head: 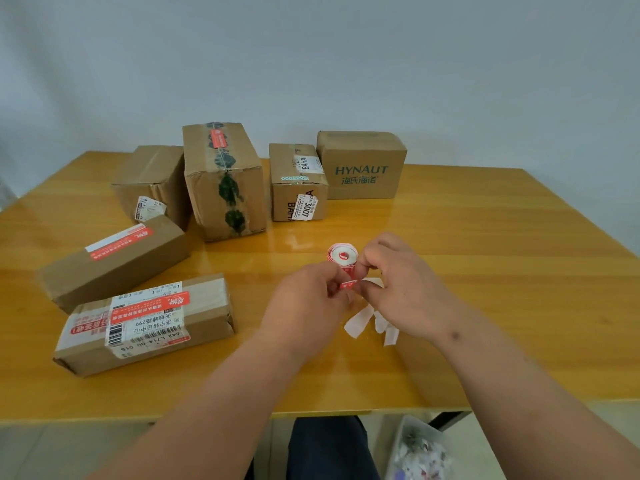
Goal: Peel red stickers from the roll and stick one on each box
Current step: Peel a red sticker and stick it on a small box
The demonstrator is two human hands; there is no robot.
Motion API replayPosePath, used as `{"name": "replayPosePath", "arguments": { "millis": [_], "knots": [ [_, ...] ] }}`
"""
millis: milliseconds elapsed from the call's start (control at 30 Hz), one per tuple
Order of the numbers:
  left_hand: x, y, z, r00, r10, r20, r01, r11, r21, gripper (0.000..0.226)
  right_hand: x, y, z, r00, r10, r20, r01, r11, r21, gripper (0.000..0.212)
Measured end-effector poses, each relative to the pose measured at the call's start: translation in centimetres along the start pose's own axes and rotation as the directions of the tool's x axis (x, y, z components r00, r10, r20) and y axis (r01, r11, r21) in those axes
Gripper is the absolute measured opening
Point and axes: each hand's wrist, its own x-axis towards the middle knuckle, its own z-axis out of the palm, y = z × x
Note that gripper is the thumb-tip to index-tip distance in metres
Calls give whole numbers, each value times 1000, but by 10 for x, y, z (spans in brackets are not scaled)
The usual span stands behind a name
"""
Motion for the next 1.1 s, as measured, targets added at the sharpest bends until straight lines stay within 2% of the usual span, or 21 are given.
{"name": "replayPosePath", "arguments": {
  "millis": [67, 200, 333, 633, 933, 1100],
  "knots": [
    [1, -1, -1, 1000, -11, -12, 10, 999, -42, 12, 0, -1, -1, 1000, -5, 4, 5, 1000, -4, 20],
    [2, -5, -7, 1000, -22, 17, 24, 994, -109, 14, 1, -1, -5, 999, -38, -12, 37, 999, -38, 19],
    [4, -8, -16, 999, -36, 25, 38, 994, -101, 12, 3, -6, -8, 998, -63, 20, 64, 996, -66, 11],
    [7, -7, -25, 996, -29, 84, 36, 995, -90, 15, 13, -18, -9, 992, -99, 81, 112, 978, -174, 8],
    [8, -7, -26, 997, -13, 78, 13, 1000, 1, 16, 16, -22, -9, 983, -136, 126, 162, 959, -232, 4],
    [6, -7, -26, 998, 0, 63, 1, 1000, -19, 19, 16, -23, -11, 981, -140, 131, 169, 956, -240, 2]
  ]
}}
